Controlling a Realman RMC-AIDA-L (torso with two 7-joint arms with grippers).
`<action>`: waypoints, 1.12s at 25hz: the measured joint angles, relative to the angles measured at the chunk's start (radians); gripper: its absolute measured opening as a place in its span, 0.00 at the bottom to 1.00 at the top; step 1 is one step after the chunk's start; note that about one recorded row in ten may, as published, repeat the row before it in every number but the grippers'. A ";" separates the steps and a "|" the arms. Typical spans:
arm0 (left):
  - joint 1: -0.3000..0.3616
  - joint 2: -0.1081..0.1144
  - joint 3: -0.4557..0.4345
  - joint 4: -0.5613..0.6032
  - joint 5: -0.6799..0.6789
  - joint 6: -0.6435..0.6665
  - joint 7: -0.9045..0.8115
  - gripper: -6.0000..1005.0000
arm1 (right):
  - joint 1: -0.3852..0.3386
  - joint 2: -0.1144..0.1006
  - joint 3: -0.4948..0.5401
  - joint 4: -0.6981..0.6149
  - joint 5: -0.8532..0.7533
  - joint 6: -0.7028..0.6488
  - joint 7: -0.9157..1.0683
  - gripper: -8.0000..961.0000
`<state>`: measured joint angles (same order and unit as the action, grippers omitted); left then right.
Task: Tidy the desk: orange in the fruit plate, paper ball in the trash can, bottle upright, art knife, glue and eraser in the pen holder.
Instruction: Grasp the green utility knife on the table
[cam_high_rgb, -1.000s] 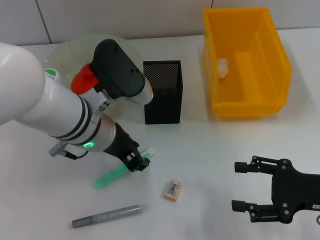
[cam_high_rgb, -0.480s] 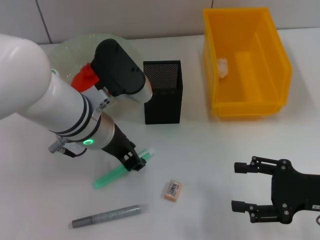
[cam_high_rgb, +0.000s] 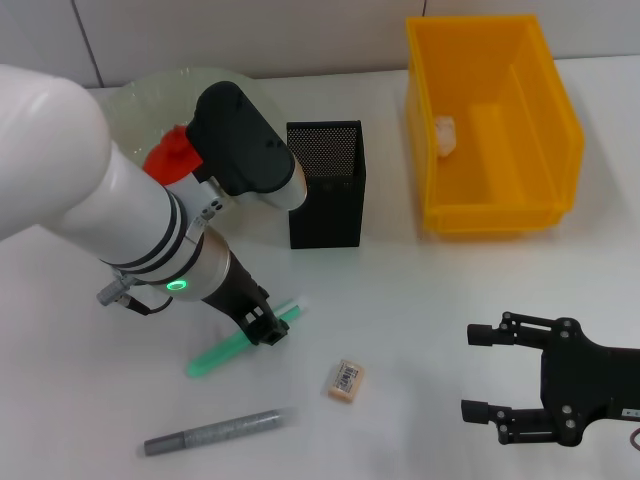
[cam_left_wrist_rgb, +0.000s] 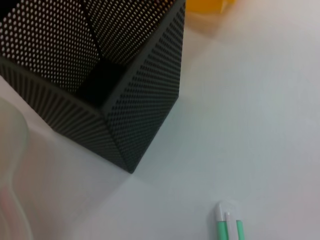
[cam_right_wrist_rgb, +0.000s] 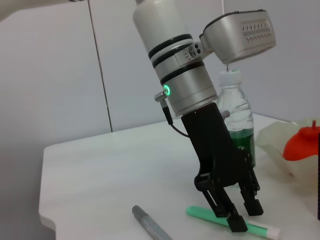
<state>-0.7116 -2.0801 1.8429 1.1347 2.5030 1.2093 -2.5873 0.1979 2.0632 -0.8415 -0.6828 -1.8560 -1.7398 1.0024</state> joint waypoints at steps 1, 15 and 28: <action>-0.001 0.000 0.001 -0.002 0.000 0.000 0.000 0.46 | 0.000 0.000 0.000 0.000 0.000 0.000 0.000 0.83; -0.002 0.000 0.004 -0.004 -0.003 0.010 0.003 0.44 | 0.002 0.000 -0.001 0.005 0.000 0.000 0.001 0.83; -0.007 0.000 0.006 -0.018 -0.003 0.013 0.006 0.29 | 0.006 0.000 0.003 0.006 -0.013 0.000 0.001 0.83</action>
<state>-0.7184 -2.0801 1.8488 1.1170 2.4999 1.2226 -2.5816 0.2043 2.0632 -0.8388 -0.6765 -1.8688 -1.7395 1.0035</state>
